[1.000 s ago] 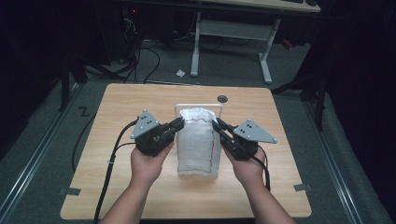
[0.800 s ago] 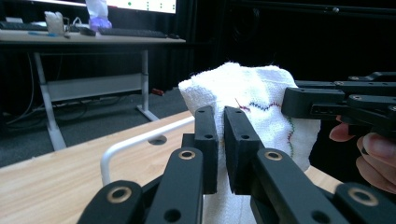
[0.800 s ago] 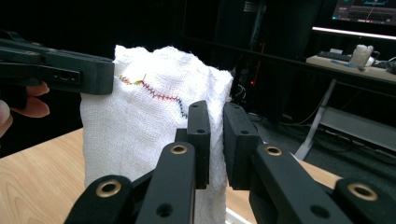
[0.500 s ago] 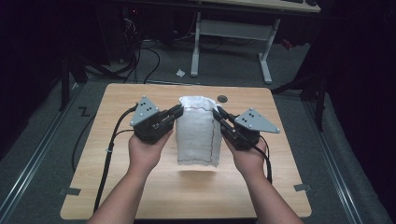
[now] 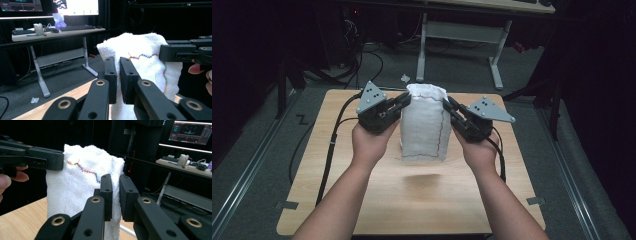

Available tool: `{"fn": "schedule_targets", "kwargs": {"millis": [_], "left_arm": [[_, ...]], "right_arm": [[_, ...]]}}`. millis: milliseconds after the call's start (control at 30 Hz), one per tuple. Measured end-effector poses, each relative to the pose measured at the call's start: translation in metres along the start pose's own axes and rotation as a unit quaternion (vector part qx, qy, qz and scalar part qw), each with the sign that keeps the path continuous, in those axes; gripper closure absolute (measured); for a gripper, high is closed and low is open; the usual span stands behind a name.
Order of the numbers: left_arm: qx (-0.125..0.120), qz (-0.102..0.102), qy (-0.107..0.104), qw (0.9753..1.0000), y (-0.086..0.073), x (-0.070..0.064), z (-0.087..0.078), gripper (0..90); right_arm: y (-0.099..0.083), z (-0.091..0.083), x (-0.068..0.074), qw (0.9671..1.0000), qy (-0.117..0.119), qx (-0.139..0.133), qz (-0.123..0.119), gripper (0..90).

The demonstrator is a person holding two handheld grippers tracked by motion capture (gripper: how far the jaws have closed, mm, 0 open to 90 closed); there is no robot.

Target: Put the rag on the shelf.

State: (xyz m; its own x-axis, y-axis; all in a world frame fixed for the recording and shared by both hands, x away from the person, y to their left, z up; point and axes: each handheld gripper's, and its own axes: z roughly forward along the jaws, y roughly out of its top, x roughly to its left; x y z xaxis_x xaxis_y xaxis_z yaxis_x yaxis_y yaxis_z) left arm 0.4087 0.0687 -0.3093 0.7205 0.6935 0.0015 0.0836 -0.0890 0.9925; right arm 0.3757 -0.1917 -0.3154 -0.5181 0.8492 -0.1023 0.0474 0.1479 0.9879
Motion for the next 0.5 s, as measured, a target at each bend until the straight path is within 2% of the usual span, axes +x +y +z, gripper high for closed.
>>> {"fn": "schedule_targets", "kwargs": {"millis": [267, 500], "left_arm": [[0.003, 0.002, -0.001, 1.0, -0.003, 0.015, 0.017, 84.8], [0.003, -0.005, 0.003, 1.0, -0.004, 0.026, 0.032, 84.8]], "right_arm": [[-0.002, 0.022, -0.015, 0.9998, -0.002, 0.011, 0.019, 82.5], [-0.002, 0.037, -0.027, 0.9997, -0.004, 0.013, 0.021, 82.5]]}}
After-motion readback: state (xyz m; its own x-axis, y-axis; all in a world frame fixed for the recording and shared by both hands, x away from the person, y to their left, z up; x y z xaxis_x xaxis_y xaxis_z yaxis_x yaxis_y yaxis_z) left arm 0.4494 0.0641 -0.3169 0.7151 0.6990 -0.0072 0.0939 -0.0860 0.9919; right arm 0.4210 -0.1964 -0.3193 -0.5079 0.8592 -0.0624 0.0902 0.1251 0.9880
